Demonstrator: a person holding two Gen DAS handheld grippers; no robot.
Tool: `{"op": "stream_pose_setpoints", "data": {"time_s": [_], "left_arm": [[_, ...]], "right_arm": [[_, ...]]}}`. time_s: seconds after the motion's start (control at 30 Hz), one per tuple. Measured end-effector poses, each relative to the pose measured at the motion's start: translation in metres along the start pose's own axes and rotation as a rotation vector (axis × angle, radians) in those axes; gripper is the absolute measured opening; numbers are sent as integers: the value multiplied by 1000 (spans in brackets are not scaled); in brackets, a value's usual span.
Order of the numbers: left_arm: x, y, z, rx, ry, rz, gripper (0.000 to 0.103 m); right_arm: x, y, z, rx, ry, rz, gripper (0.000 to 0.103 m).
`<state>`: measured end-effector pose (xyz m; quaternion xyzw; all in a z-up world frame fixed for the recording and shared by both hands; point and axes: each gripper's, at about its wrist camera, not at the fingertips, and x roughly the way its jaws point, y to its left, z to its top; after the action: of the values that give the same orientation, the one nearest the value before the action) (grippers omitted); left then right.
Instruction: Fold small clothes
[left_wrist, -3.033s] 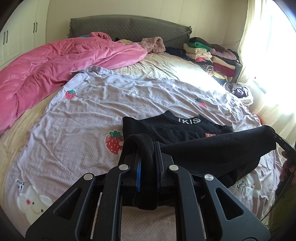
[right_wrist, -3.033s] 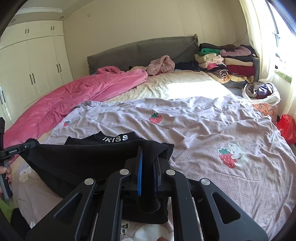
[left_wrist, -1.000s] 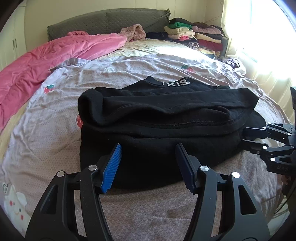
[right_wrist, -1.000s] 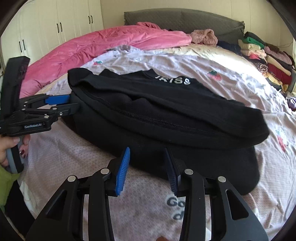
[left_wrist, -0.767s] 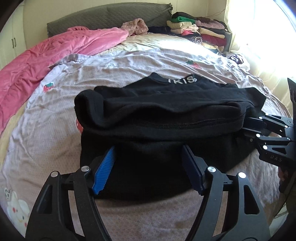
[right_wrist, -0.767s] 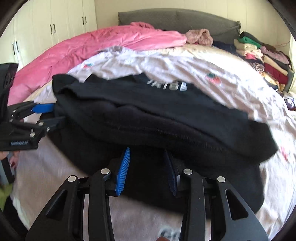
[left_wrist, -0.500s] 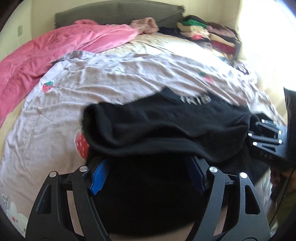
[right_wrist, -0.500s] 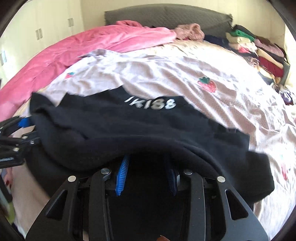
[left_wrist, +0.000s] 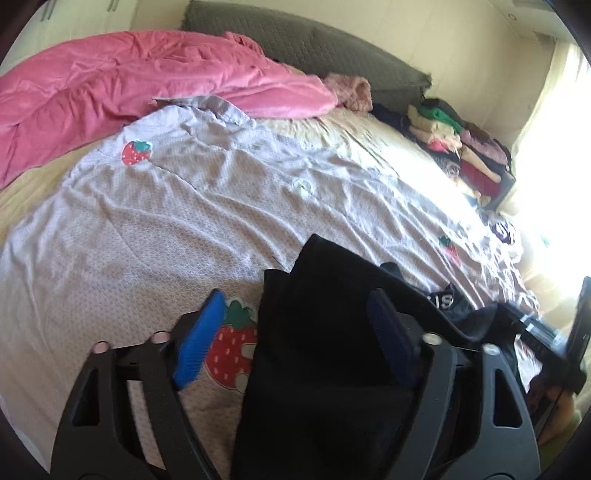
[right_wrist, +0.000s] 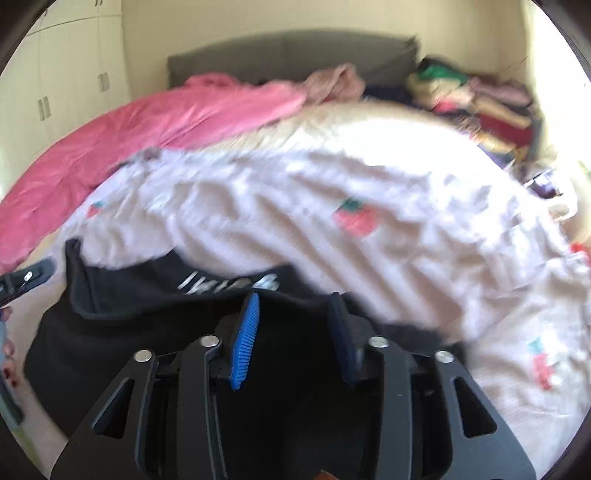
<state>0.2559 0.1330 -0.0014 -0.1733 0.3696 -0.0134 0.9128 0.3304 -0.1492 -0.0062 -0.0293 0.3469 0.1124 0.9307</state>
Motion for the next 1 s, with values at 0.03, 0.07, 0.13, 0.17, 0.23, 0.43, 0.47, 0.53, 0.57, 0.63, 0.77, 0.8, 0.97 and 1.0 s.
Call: {"op": "stream_pose_setpoints", "data": {"time_s": [0.03, 0.07, 0.13, 0.17, 0.23, 0.43, 0.47, 0.53, 0.57, 0.63, 0.77, 0.8, 0.97, 1.0], "left_arm": [[5, 1, 1, 13, 29, -17, 78], [9, 2, 1, 26, 47, -16, 78], [15, 7, 2, 23, 65, -28, 78], [17, 9, 1, 8, 75, -47, 78], [22, 15, 3, -37, 86, -87, 78], [29, 16, 6, -50, 75, -131, 66], [30, 15, 5, -46, 80, -132, 61], [33, 11, 4, -29, 87, -131, 56], [33, 6, 3, -14, 87, -133, 49], [34, -2, 1, 18, 84, -124, 36], [34, -3, 0, 36, 69, -109, 5], [33, -2, 0, 29, 63, -109, 5], [8, 3, 12, 33, -29, -71, 4], [6, 3, 14, 35, -42, -63, 3]], "right_arm": [[-9, -8, 2, 11, -26, 5, 46], [-15, -14, 3, 22, -43, 21, 48], [-28, -31, -1, 33, -71, -9, 54], [-32, -40, -3, 40, -74, -23, 54], [-34, -63, -10, 76, -44, -26, 56], [-16, -95, -27, 135, 64, -34, 58], [-11, -95, -27, 124, 81, -35, 58], [0, -93, -26, 120, 90, -35, 58], [5, -92, -24, 125, 97, -18, 58], [15, -91, -22, 145, 106, 3, 58], [28, -84, -20, 141, 115, 32, 30], [28, -82, -20, 130, 118, 31, 8], [1, -92, -12, 138, 17, 37, 8], [-2, -96, -10, 142, 0, 34, 8]]}}
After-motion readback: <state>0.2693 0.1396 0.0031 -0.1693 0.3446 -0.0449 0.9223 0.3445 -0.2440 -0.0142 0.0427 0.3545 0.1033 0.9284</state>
